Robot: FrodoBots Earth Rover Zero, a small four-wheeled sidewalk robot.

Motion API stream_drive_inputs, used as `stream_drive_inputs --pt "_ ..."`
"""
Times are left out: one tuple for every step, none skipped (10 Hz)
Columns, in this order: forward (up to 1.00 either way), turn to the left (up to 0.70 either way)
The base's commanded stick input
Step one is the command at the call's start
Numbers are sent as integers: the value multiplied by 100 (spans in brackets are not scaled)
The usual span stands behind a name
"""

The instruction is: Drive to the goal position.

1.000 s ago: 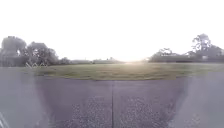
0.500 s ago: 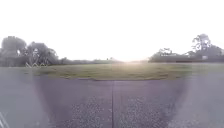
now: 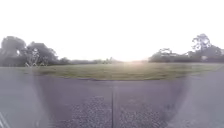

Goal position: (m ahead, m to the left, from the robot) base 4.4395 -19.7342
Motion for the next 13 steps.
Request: stream_drive_inputs --pt "0 -45" --pt "0 -45" --pt "0 -45" --pt "0 -45" --pt "0 -45" --pt "0 -45" --pt "0 -45" --pt "0 -45" --pt "0 -45" --pt "0 -45" --pt "0 -45" --pt "0 -45" --pt "0 -45"
